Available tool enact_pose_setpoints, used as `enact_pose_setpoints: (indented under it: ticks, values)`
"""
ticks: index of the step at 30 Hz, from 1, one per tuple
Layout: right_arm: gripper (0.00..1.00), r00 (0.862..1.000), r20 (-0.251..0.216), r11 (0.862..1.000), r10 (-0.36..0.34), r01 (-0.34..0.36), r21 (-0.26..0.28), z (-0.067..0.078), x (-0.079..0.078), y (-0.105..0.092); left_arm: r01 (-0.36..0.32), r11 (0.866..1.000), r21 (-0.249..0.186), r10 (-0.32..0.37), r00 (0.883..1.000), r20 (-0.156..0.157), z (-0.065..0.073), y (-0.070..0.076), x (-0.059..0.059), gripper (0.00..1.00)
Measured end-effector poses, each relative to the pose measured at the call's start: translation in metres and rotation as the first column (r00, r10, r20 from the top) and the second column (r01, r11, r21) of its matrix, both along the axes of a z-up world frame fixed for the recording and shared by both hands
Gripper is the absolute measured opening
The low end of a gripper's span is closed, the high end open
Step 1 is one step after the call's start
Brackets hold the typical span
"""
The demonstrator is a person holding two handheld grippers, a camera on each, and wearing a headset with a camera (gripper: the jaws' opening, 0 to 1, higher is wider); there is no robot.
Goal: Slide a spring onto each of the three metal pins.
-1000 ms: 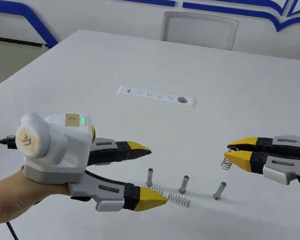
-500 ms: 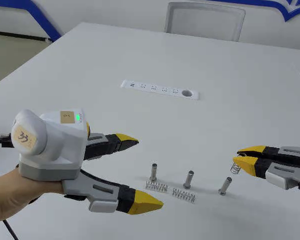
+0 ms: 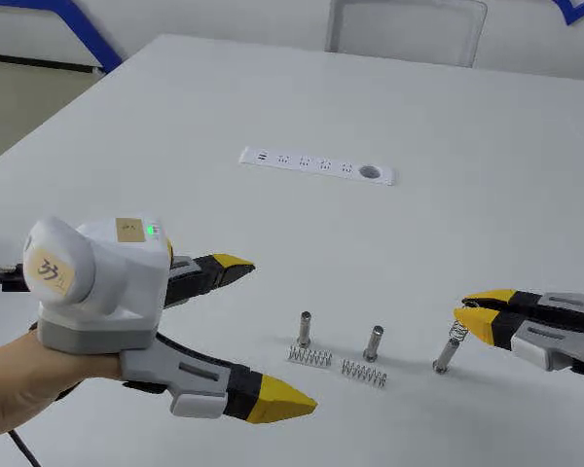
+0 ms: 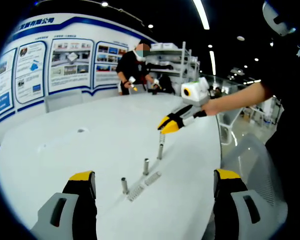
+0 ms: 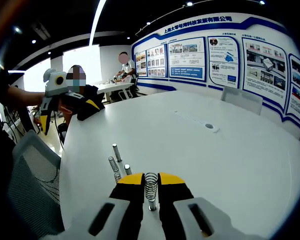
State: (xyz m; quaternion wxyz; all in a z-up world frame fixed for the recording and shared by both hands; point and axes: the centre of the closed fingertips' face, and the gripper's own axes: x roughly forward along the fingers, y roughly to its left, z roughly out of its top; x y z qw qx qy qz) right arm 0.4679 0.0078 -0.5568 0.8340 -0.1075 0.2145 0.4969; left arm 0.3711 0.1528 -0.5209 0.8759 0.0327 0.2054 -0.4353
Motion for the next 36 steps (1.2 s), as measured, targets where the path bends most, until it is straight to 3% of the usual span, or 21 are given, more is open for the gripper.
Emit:
enact_pose_setpoints:
  ticks: [6, 18, 36]
  values:
    - [0.11, 1.0, 0.0, 1.0, -0.005, 0.005, -0.026, -0.007, 0.001, -0.003, -0.012, 1.0, 0.001, 0.012, 1.0, -0.009, -0.002, 0.004, -0.001, 1.0]
    - [0.11, 1.0, -0.022, 1.0, -0.011, 0.01, -0.011, -0.014, 0.0, -0.002, -0.034, 0.999, 0.0, 0.034, 0.999, -0.014, -0.001, 0.007, 0.0, 1.0]
    - [0.11, 0.999, -0.024, 0.999, -0.025, 0.024, -0.04, -0.039, 0.002, -0.001, -0.055, 0.998, -0.005, 0.055, 0.998, -0.021, -0.001, 0.015, -0.003, 0.98]
